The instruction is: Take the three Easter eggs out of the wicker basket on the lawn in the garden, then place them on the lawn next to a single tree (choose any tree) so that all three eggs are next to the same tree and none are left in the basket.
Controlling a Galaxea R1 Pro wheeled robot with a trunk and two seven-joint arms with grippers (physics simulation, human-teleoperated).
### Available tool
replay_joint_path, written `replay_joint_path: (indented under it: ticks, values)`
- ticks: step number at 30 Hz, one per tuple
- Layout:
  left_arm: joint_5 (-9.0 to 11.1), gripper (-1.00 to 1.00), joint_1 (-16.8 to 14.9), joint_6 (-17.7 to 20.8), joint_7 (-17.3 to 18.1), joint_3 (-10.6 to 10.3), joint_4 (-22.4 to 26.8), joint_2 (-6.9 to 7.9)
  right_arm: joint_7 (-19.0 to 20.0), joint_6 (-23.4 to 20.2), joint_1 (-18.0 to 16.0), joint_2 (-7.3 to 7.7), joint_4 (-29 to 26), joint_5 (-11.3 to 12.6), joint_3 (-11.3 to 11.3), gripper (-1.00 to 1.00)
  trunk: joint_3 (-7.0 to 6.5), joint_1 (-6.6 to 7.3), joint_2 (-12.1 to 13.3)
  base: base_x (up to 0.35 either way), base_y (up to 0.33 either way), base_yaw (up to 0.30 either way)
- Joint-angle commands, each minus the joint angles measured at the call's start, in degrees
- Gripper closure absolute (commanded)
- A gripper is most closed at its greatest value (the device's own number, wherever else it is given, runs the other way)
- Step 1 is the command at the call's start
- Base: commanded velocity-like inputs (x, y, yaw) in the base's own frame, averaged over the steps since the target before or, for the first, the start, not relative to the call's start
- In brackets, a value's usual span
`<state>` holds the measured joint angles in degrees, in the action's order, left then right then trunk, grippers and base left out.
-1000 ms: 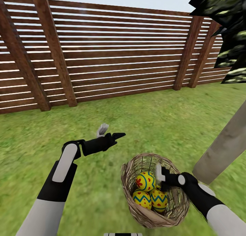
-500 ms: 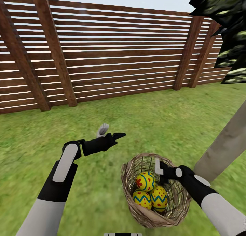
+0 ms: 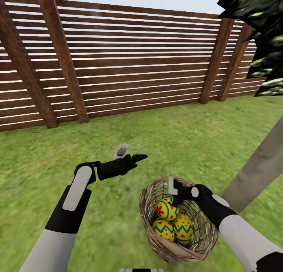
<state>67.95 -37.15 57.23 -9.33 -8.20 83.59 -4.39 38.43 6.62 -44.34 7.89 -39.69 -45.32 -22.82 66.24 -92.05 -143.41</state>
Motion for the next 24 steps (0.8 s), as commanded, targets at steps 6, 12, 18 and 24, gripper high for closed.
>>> replay_joint_path:
  ticks: [6, 12, 18, 24]
  values:
    - [0.60, -1.00, -0.03, 0.16, -0.60, -0.05, 0.03, -0.08, -0.11, 0.82, -0.47, -1.86, 4.21, -0.36, -0.11, -1.00, 0.49, -0.04, -0.05, 0.000, 0.000, 0.000]
    - [0.60, -1.00, -0.03, 0.16, -0.60, -0.06, 0.00, -0.09, -0.11, 3.43, -0.48, -3.30, 5.86, -0.38, -1.20, -1.00, 1.16, -0.12, -0.09, 0.000, 0.000, 0.000]
    - [0.60, -1.00, -0.03, 0.16, -0.60, -0.06, 0.00, -0.06, -0.11, 3.72, -0.49, -3.34, 6.18, -0.55, -1.52, -1.00, 1.16, -0.12, -0.09, 0.000, 0.000, 0.000]
    - [0.60, -1.00, -0.03, 0.16, -0.60, -0.06, 0.00, -0.05, -0.35, 3.82, -0.49, -3.26, 6.20, -0.56, -1.52, -1.00, 2.04, -0.22, -0.14, 0.000, 0.000, 0.000]
